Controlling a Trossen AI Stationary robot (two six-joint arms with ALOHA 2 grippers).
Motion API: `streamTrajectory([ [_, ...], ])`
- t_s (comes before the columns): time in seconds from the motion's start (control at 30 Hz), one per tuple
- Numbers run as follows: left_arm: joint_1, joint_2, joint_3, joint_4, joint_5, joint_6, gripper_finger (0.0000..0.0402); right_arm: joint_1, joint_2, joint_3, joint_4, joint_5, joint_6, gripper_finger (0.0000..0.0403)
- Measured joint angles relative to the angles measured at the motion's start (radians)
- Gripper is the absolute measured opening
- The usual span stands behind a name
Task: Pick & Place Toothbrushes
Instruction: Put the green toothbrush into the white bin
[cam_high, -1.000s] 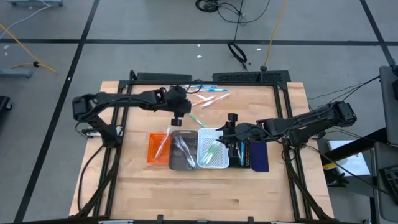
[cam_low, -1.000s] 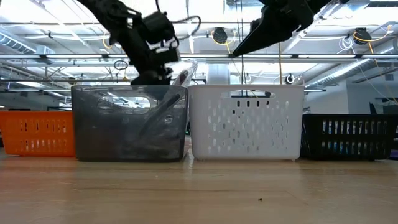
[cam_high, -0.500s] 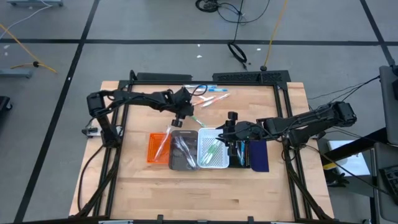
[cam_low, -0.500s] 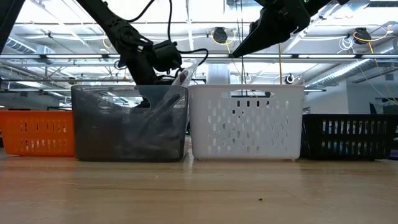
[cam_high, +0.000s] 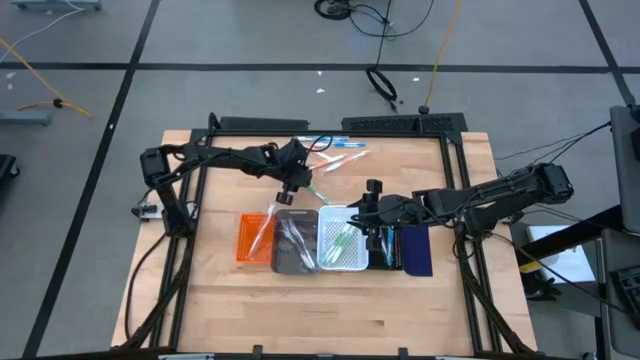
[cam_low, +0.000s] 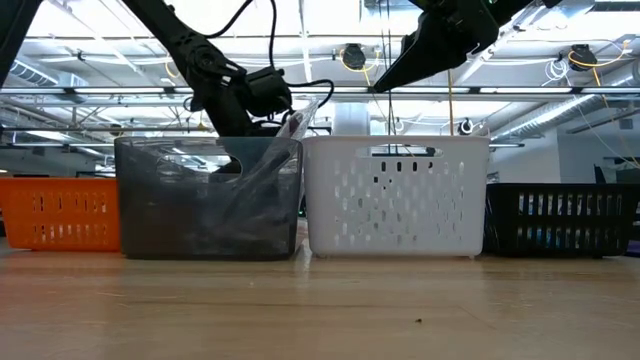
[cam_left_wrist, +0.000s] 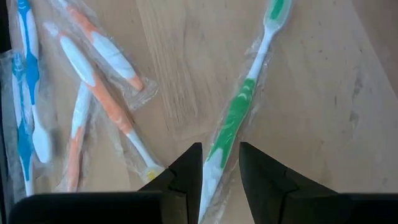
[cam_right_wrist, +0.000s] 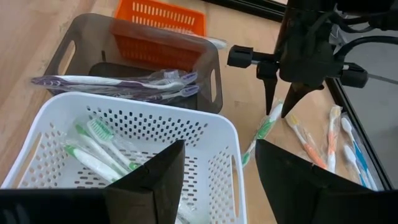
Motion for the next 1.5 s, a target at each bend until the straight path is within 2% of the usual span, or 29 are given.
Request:
streamTrajectory([
  [0.27, 0.012, 0.040, 0.000, -0.003, 0.027, -0.018, 0.0106, 0.000, 0.000, 0.000, 0.000, -0.001, 0.003, 0.0187],
  [0.4, 0.011, 0.077, 0.000, 0.033, -0.019, -0.025, 0.0106, 0.000, 0.000, 0.000, 0.000, -0.001, 0.008, 0.0187],
  [0.57, 0.014, 0.108, 0.005, 0.053, -0.012, -0.022, 0.0105, 0.000, 0.000, -0.001, -0.004, -0.002, 0.008, 0.0187],
  [0.67, 0.016, 0.119, 0.005, 0.037, -0.001, -0.025, 0.0082, 0.000, 0.000, -0.001, -0.001, -0.002, 0.008, 0.0187],
  [0.77, 0.015, 0.109, 0.004, 0.030, -0.005, -0.072, 0.0025, 0.000, 0.000, -0.001, 0.000, -0.002, 0.008, 0.0187],
  [0.93, 0.013, 0.064, -0.002, 0.010, -0.015, -0.151, 0.0013, 0.000, 0.000, -0.001, 0.000, -0.002, 0.011, 0.0187],
  [1.27, -0.022, -0.148, -0.002, -0.005, -0.046, -0.290, 0.0006, 0.000, 0.000, -0.001, 0.012, 0.002, 0.064, 0.0187],
  [1.4, -0.040, -0.243, -0.002, 0.013, -0.029, -0.367, 0.0005, 0.000, 0.000, -0.001, 0.052, 0.063, 0.074, 0.0187],
  [1.5, -0.056, -0.316, -0.002, 0.046, 0.024, -0.428, 0.0005, -0.008, 0.000, -0.001, 0.106, 0.108, 0.087, 0.0187],
])
